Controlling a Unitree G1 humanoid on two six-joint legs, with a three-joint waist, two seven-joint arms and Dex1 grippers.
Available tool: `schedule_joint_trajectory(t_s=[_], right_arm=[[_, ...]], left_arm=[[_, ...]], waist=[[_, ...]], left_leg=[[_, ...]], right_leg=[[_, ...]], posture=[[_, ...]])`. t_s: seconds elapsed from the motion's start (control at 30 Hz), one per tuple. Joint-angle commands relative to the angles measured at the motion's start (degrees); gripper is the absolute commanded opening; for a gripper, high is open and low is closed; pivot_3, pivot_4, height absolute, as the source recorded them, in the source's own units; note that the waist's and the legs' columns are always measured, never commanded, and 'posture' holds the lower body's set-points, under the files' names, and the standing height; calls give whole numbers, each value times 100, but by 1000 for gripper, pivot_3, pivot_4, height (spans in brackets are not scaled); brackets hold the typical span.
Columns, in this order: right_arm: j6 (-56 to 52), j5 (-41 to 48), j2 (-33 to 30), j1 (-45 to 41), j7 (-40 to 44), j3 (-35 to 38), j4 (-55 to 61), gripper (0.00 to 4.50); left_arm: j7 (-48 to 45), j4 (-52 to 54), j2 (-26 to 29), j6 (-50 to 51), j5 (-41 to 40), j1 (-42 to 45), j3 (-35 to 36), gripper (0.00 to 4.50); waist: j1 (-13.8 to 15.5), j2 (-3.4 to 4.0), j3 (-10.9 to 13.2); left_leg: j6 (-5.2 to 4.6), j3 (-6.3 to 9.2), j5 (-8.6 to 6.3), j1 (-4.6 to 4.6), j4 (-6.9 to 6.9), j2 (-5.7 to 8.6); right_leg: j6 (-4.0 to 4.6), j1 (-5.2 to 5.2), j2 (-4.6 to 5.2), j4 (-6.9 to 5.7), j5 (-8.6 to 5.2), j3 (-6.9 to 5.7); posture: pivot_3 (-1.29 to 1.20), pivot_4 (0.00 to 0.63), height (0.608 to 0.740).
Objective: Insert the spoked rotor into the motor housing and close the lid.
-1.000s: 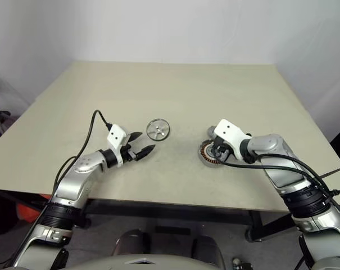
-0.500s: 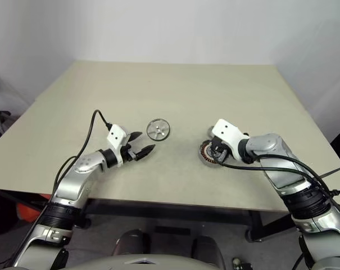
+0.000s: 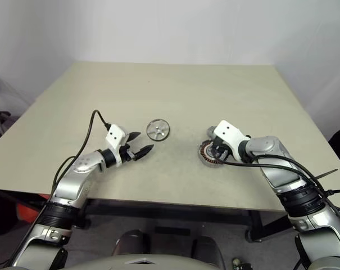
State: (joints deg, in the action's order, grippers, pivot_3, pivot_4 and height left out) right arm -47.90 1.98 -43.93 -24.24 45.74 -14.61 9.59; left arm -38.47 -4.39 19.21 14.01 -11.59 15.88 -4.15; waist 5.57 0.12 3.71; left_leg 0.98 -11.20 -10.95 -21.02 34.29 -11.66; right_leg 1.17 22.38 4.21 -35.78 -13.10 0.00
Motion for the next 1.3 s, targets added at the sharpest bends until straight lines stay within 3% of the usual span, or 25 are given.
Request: schedule_joint_trajectory(t_s=[0.03, 0.57, 1.3], right_arm=[[-22, 20, -14, -91, 2, 82, 110, 29], [-263, 178, -149, -171, 97, 230, 881, 29], [-42, 47, -36, 179, -78, -14, 250, 29]], left_arm=[[19, 98, 1, -122, -11, 125, 54, 4042], [-4, 97, -28, -135, 16, 104, 10, 4042], [51, 38, 51, -176, 28, 112, 131, 4042]], waist=[[1, 0, 0], [3, 0, 0], [1, 0, 0]], left_leg=[[0, 0, 0, -1, 0, 0], [-1, 0, -1, -5, 0, 0], [0, 1, 0, -2, 0, 1]], right_leg=[[0, 0, 0, 0, 0, 0], [0, 3, 0, 2, 0, 0], [-1, 0, 1, 3, 0, 0]], posture=[[0, 0, 740], [0, 0, 740], [0, 0, 740]])
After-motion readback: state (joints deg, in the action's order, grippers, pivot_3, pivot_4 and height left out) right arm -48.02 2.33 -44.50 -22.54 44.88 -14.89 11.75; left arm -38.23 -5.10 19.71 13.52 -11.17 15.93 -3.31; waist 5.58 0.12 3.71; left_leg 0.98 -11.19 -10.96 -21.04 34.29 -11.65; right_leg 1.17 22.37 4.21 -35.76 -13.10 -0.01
